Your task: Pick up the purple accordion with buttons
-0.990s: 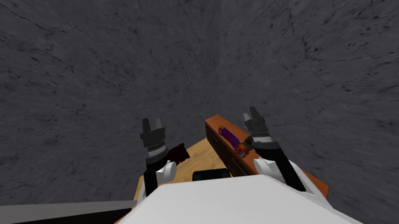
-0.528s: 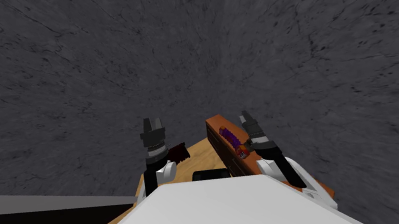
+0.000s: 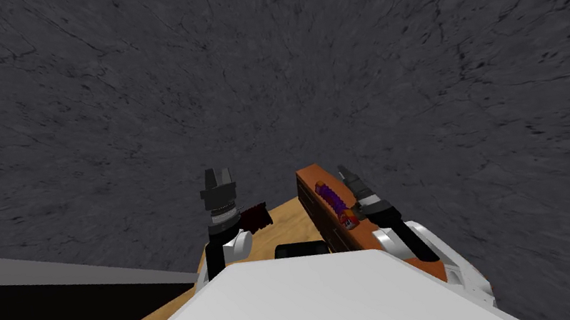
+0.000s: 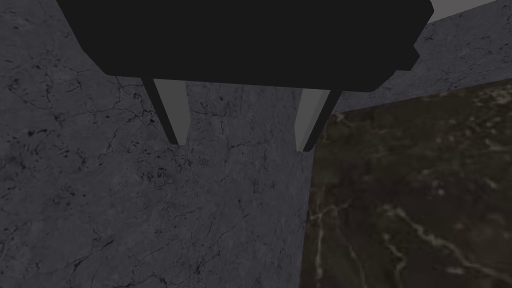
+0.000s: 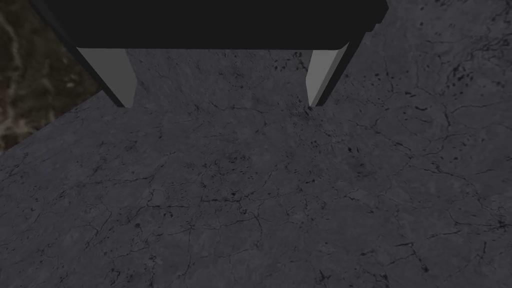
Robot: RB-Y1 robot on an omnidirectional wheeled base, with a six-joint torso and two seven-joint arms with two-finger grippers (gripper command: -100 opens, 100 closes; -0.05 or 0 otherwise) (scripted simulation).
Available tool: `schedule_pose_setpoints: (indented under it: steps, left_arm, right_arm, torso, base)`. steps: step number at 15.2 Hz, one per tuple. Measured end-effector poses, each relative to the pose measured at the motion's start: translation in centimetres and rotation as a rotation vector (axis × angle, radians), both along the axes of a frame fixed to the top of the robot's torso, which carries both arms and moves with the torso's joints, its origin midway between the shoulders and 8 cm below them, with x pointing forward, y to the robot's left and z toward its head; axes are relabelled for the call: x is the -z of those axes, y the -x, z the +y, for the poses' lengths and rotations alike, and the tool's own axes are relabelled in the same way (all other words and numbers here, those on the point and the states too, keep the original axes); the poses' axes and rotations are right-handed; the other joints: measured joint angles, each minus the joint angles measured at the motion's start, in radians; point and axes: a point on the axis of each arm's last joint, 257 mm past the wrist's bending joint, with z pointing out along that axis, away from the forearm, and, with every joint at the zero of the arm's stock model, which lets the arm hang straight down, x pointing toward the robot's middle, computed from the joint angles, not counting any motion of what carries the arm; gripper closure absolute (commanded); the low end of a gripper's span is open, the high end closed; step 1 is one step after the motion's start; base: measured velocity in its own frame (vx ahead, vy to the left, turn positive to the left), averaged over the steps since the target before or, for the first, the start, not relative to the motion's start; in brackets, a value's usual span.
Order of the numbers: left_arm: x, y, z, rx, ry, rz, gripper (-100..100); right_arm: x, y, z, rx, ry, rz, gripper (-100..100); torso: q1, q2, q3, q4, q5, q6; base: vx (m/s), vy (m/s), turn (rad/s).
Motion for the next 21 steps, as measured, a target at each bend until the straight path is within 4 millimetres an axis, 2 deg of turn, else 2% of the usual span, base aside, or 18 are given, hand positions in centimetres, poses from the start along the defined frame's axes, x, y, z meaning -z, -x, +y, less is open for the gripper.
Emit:
schedule_pose_setpoints:
  steps: [6,11,15,21]
  left_arm:
    - [0.0,0.0,0.0,0.0,0.0,0.0,0]
    - [0.0,0.0,0.0,0.0,0.0,0.0,0]
    - [0.0,0.0,0.0,0.0,0.0,0.0,0]
    - [0.0,0.0,0.0,0.0,0.0,0.0,0]
  right_arm:
    - [4.7,-0.5,-0.1,-0.032,0.145,0.122,-100]
    - [9.0,-0.5,-0.9,-0.053,0.266,0.228,-100]
    - [12.6,0.0,-1.8,-0.072,0.37,0.319,-100]
    - [18.3,1.9,-3.7,-0.1,0.525,0.457,-100]
  torso:
    - [0.001,-0.001,-0.001,0.0,0.0,0.0]
    - [0.001,-0.002,-0.001,-0.001,0.0,0.0]
    - [0.001,-0.003,-0.002,-0.001,0.0,0.0]
    - [0.001,-0.004,-0.002,-0.001,0.0,0.0]
  base:
    - [0.023,-0.002,0.085]
    - [0.04,0.003,0.099]
    - [0.051,-0.002,0.091]
    - [0.065,-0.006,0.094]
